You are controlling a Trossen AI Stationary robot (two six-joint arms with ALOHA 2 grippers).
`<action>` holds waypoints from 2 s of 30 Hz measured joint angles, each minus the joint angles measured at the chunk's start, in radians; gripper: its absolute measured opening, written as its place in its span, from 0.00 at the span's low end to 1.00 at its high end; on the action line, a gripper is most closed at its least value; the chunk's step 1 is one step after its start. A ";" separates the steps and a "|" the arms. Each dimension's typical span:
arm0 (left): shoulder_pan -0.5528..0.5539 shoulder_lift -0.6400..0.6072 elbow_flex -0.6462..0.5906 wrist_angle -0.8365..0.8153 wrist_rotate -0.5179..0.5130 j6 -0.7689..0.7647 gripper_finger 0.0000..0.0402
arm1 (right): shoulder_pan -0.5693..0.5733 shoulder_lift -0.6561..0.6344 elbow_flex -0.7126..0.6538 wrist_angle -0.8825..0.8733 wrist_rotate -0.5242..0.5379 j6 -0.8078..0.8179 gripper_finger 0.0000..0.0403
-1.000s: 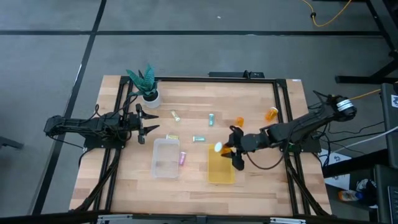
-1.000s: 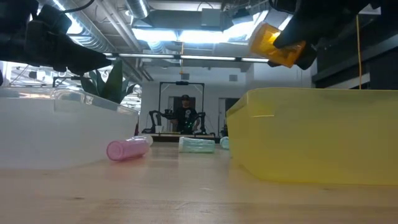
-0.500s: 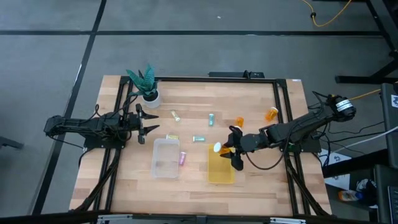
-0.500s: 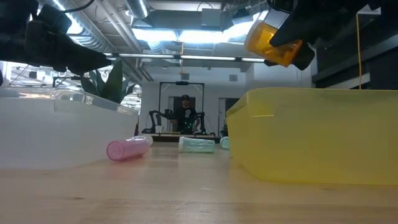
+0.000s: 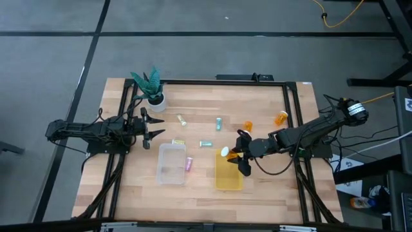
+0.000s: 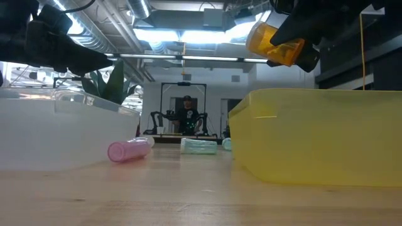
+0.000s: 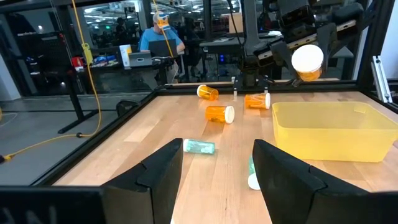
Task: Pick and place medicine bottles into bin by pill shape (circle, oval)
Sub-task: Put the top middle orange pill bottle into the yellow bin, then put the top right orange pill bottle into the yellow bin
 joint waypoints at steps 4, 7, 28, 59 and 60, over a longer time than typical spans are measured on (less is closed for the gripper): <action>0.000 0.000 0.000 0.000 0.000 -0.001 0.47 | 0.000 0.000 0.000 -0.002 0.001 0.080 0.52; 0.000 0.000 0.000 0.000 0.000 -0.002 0.47 | 0.000 0.000 0.000 -0.004 0.001 0.147 0.53; 0.000 0.000 0.000 0.000 0.000 -0.001 0.47 | 0.000 0.000 0.000 -0.006 0.001 0.153 0.57; 0.000 0.000 0.000 0.000 0.000 0.000 0.47 | 0.000 0.000 0.000 -0.008 0.007 0.147 0.57; 0.000 0.000 0.000 0.000 0.000 0.000 0.47 | 0.000 0.000 0.000 -0.008 0.020 0.147 0.57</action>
